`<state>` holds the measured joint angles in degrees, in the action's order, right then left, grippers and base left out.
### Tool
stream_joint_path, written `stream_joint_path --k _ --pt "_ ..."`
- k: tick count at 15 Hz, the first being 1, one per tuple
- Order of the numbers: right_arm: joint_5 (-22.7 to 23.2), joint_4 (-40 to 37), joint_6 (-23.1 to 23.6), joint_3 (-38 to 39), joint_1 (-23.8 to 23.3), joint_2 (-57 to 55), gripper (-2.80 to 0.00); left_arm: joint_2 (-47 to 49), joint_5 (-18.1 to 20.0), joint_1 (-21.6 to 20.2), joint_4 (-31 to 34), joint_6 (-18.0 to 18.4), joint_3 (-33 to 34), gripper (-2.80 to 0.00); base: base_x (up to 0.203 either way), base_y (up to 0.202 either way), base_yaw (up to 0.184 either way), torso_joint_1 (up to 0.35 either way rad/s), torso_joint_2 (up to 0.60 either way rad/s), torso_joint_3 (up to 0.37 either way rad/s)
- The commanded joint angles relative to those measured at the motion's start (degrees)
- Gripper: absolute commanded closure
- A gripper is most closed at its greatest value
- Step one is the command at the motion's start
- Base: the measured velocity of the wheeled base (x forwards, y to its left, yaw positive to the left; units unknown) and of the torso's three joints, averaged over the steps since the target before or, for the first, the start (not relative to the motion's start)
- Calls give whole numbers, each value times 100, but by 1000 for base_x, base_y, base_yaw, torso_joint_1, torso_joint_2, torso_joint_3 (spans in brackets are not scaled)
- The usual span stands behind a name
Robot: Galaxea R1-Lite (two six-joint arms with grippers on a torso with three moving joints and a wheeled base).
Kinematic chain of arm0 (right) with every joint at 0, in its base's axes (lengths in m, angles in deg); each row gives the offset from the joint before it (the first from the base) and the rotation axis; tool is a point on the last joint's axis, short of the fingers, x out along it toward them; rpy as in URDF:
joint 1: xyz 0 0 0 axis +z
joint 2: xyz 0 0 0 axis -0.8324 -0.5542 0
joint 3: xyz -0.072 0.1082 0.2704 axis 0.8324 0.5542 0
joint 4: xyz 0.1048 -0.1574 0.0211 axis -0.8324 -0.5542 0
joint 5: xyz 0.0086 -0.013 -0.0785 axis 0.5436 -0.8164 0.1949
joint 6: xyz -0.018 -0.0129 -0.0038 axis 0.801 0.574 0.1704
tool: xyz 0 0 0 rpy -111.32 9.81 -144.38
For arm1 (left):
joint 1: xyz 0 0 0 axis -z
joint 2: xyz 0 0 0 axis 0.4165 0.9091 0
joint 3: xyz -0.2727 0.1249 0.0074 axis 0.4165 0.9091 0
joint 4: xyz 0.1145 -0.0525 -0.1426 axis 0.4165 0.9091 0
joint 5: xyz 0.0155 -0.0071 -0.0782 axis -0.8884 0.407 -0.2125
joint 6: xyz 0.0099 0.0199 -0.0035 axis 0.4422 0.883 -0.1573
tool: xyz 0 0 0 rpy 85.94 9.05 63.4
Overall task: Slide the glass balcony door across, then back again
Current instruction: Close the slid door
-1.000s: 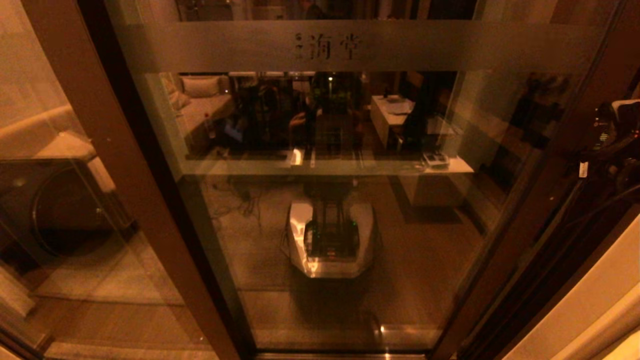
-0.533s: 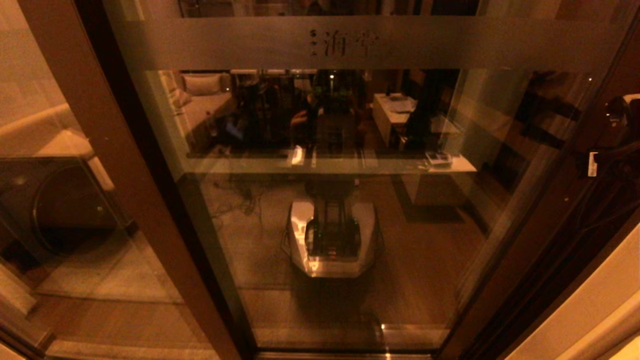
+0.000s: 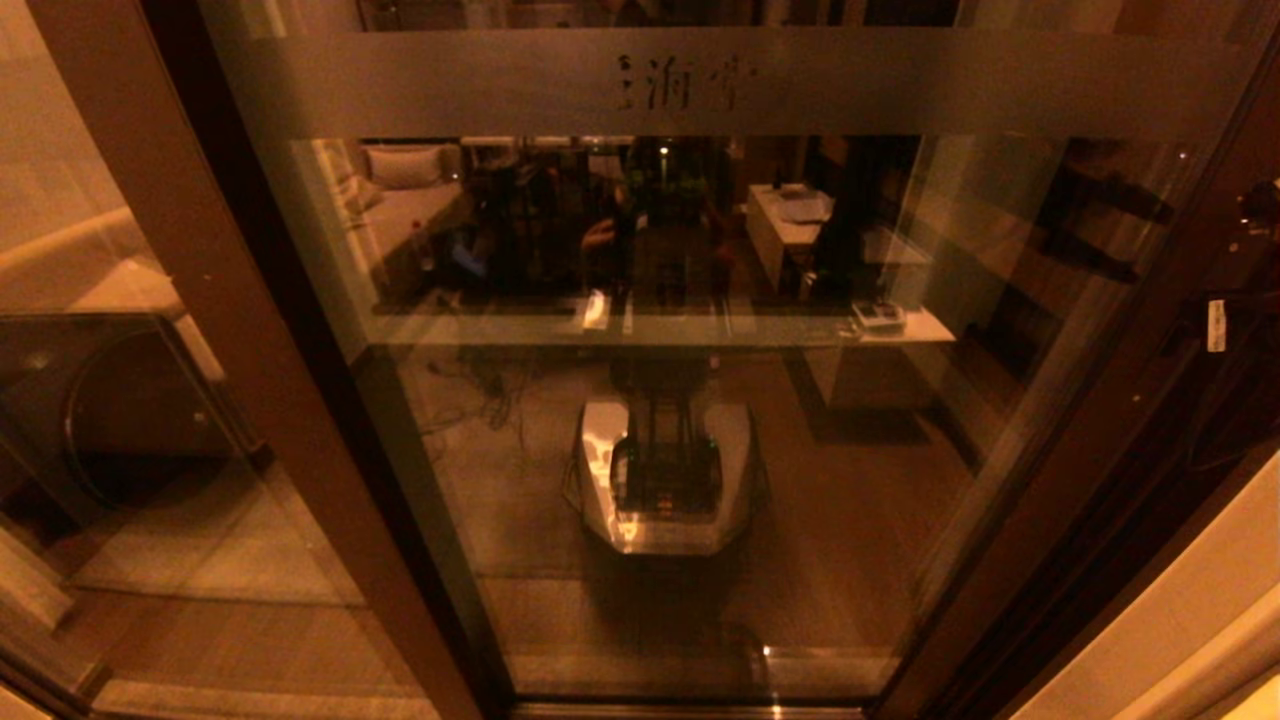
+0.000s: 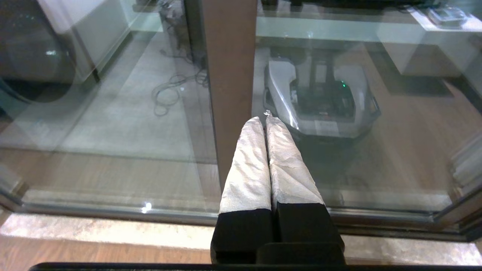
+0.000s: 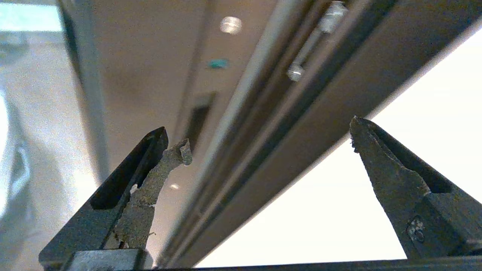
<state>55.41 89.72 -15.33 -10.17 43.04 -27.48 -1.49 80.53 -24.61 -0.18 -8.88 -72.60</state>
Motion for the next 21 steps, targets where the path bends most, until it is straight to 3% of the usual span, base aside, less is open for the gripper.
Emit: stream_joint_path --k 1,6,10,14,16,21 --pt "-11 -228 28 25 3 403 0 -1 -6 0 5 -5 0 0 0 0 0 0 0 0" --pt "26 -2049 22 -151 60 1123 0 -1 -6 0 7 -2 0 0 0 0 0 0 0 0" --pt "187 -2444 -467 -530 62 858 0 -1 -6 0 7 -2 0 0 0 0 0 0 0 0" --pt "1514 -2429 -1266 -749 -3 578 0 -1 -6 0 6 -2 0 0 0 0 0 0 0 0" --pt "2303 -2382 -1423 -794 -259 405 0 -1 -6 0 7 -2 6 0 0 0 0 0 0 0" --pt "1668 -2222 -1343 -1163 -696 -180 0 -1 -6 0 7 -9 0 0 0 0 0 0 0 0"
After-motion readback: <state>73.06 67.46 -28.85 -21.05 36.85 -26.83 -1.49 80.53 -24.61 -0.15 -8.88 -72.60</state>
